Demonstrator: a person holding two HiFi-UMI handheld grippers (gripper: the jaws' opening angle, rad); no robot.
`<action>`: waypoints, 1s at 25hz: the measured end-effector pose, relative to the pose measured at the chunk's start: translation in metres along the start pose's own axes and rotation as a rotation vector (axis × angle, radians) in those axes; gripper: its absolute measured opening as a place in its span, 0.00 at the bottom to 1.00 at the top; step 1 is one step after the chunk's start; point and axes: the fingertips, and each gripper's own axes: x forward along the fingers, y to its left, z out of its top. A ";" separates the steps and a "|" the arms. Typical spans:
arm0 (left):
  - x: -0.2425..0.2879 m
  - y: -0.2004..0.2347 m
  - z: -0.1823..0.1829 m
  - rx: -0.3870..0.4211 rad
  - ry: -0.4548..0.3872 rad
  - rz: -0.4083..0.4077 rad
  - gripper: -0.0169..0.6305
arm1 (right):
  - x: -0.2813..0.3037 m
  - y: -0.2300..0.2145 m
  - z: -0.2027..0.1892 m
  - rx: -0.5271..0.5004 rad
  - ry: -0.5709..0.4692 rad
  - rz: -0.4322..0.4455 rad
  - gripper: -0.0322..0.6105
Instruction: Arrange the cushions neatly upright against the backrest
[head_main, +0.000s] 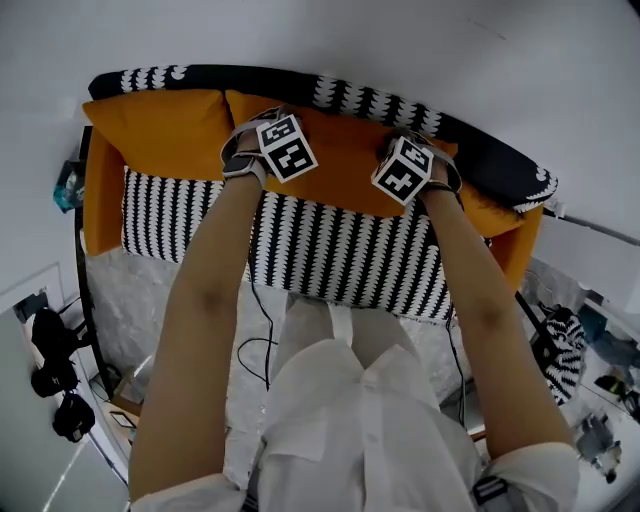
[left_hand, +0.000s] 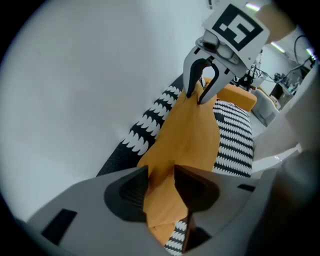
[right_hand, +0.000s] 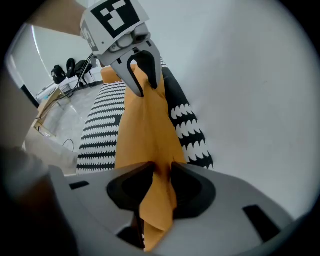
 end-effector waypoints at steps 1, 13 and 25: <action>-0.003 0.001 0.001 -0.020 -0.014 0.003 0.29 | -0.003 -0.003 -0.001 0.017 -0.010 -0.007 0.24; -0.080 -0.004 0.042 -0.396 -0.351 -0.025 0.26 | -0.092 -0.023 0.001 0.424 -0.358 -0.034 0.27; -0.248 -0.021 0.036 -0.664 -0.815 0.275 0.08 | -0.233 -0.008 0.000 0.604 -0.764 -0.163 0.13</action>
